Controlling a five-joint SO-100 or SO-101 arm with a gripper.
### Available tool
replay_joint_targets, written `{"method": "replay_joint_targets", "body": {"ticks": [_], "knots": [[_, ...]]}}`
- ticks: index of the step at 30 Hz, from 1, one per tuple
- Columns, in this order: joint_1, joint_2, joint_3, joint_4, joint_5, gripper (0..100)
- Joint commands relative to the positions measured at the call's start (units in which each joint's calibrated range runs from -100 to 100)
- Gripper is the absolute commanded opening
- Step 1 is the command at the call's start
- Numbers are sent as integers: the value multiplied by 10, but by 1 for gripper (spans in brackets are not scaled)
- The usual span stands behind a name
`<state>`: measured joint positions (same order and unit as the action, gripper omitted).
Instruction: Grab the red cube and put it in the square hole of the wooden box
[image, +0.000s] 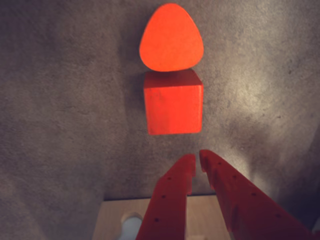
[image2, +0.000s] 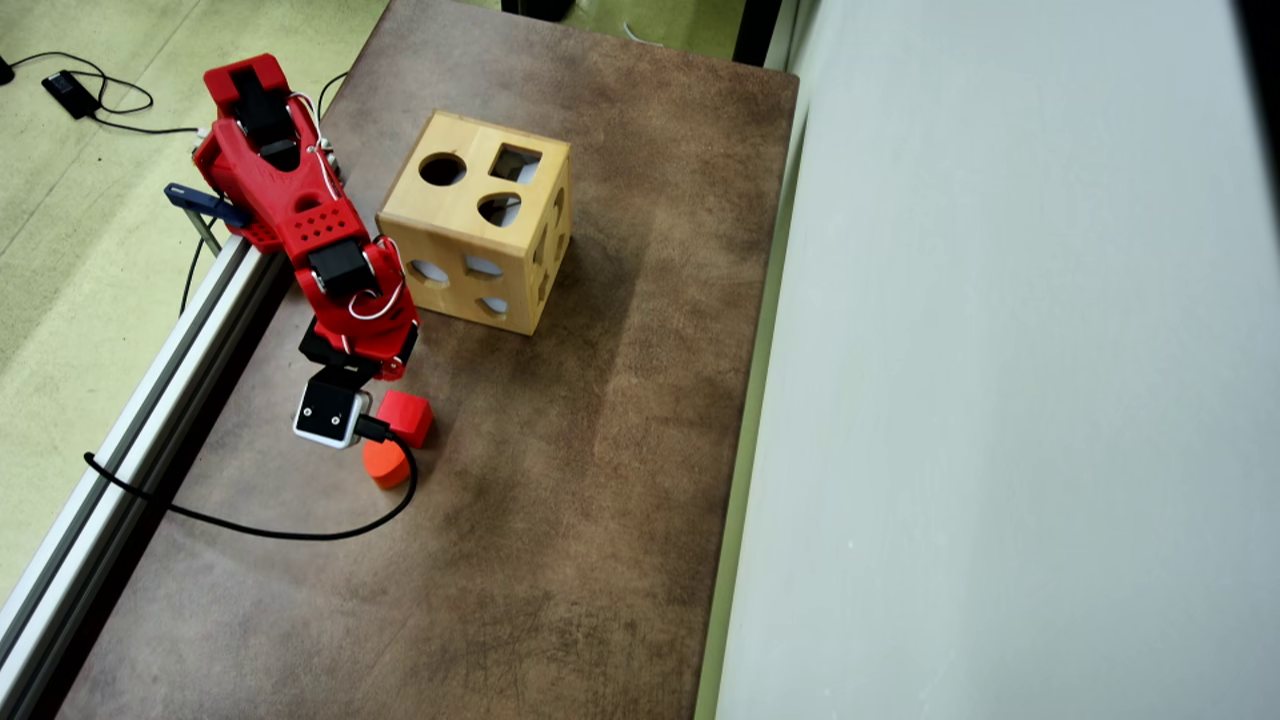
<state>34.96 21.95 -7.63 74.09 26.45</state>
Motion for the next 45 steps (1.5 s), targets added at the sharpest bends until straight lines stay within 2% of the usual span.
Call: {"method": "replay_joint_targets", "body": {"ticks": [1, 10, 18, 22, 45], "knots": [[-6, -3, -22, -17, 4, 3], [11, 13, -28, -12, 68, 6], [46, 20, -23, -7, 70, 30], [50, 21, -24, -9, 70, 36], [22, 133, -32, -18, 64, 37]]}}
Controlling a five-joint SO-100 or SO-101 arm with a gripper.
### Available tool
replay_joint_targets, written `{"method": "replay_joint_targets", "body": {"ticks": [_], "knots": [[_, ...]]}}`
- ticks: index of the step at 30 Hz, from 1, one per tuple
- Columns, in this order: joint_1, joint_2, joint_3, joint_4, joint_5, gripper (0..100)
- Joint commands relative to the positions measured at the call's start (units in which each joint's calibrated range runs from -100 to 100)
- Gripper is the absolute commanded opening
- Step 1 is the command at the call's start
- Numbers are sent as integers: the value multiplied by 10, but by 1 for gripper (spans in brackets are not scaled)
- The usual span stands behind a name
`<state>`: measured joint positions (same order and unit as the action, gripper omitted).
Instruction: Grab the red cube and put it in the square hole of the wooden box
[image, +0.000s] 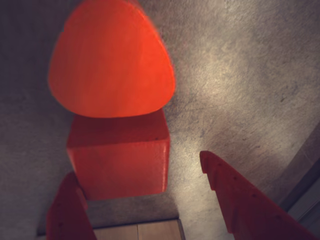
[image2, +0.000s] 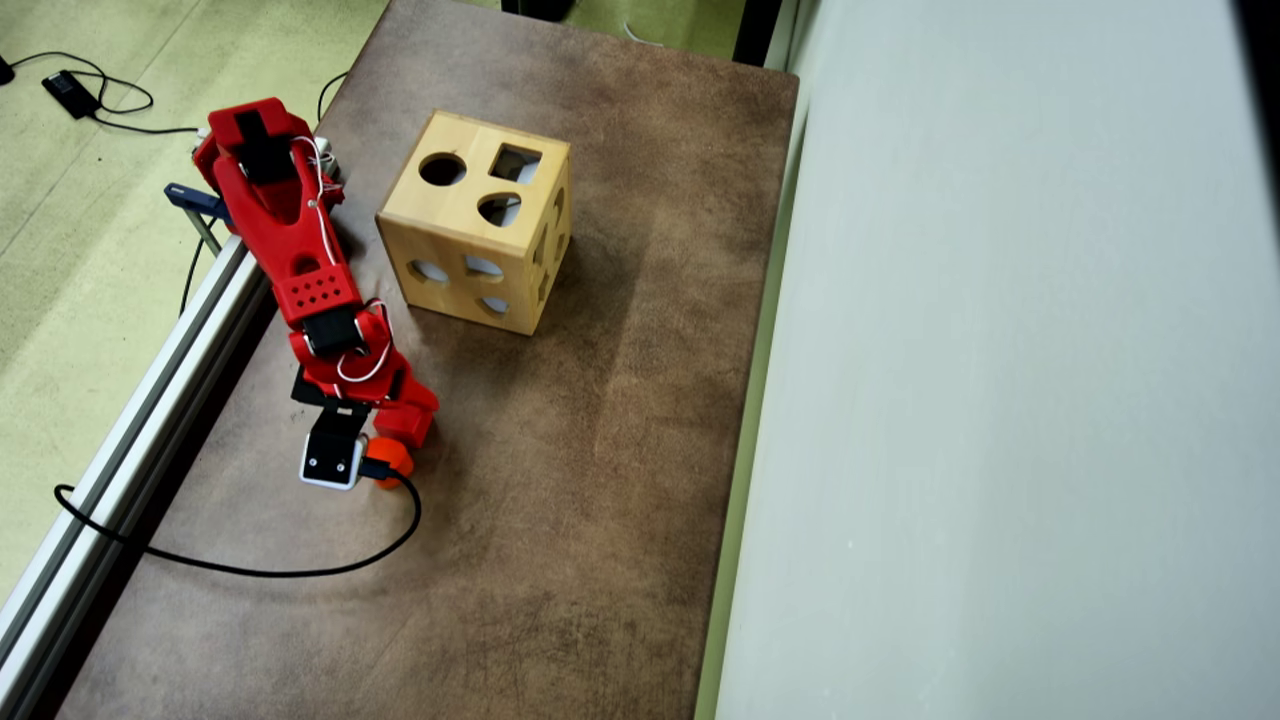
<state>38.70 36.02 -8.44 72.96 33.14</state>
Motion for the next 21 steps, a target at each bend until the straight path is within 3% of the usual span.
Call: {"method": "replay_joint_targets", "body": {"ticks": [1, 21], "knots": [[-19, -8, -24, -6, -3, 37], [-27, -5, -24, -47, -1, 37]]}}
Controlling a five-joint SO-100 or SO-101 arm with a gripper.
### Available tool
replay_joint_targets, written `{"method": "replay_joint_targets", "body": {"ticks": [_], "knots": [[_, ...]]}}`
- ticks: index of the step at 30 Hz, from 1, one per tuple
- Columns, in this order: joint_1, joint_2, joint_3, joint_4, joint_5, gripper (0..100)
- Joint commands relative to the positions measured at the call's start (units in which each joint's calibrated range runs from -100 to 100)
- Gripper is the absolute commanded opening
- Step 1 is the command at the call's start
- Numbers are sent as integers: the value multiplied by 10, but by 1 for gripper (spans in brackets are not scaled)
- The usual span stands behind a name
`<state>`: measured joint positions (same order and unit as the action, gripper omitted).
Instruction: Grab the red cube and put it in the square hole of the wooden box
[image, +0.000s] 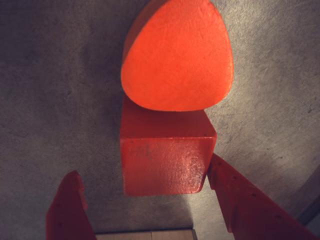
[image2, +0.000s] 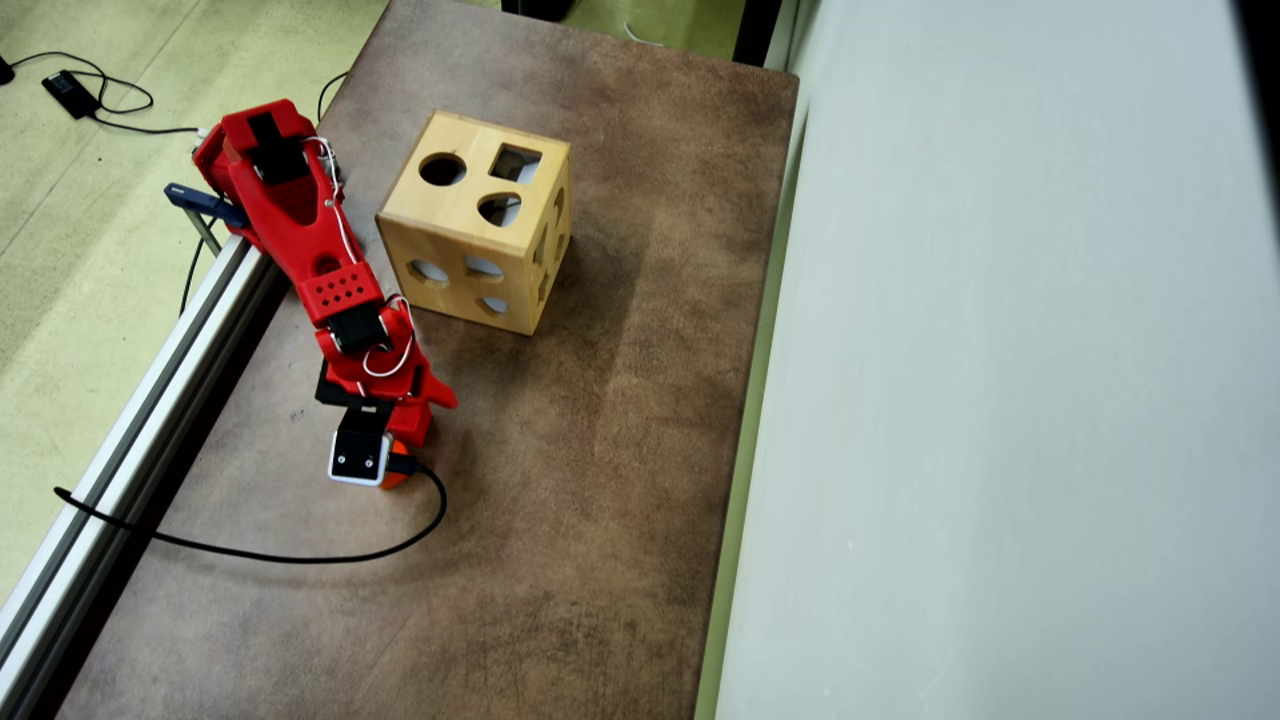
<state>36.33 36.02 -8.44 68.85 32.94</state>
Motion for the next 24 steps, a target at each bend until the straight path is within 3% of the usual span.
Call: {"method": "replay_joint_targets", "body": {"ticks": [1, 24], "knots": [[-3, -1, -26, -6, 1, 37], [0, 10, -24, -34, 3, 36]]}}
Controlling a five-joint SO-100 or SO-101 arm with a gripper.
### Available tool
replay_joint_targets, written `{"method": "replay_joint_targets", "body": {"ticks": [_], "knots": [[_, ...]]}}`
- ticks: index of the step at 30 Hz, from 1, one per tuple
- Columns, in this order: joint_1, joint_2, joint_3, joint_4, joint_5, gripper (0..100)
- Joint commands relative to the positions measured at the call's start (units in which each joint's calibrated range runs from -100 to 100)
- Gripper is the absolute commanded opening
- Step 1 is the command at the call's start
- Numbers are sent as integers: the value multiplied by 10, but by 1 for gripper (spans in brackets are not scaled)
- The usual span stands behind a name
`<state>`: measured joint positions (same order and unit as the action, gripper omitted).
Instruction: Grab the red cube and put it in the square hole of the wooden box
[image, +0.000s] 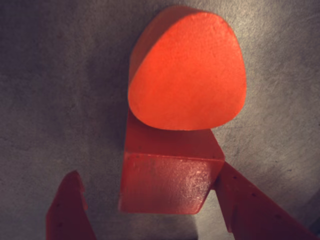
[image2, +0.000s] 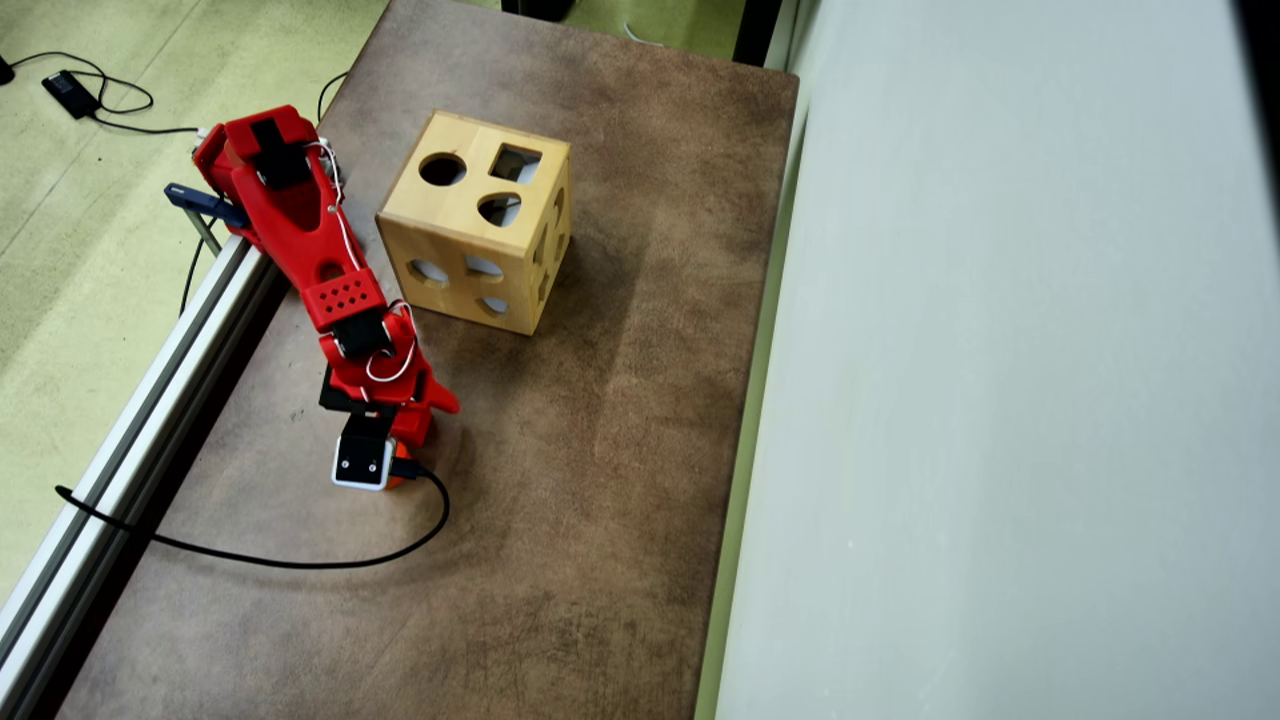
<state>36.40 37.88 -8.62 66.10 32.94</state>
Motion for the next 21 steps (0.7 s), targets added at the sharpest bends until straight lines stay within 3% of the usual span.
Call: {"method": "replay_joint_targets", "body": {"ticks": [1, 9, 17, 21], "knots": [[-1, -9, -22, -7, 3, 36], [-4, -9, -22, -7, 3, 34], [-4, -10, -23, -8, 0, 2], [-4, -15, -22, -7, -1, 3]]}}
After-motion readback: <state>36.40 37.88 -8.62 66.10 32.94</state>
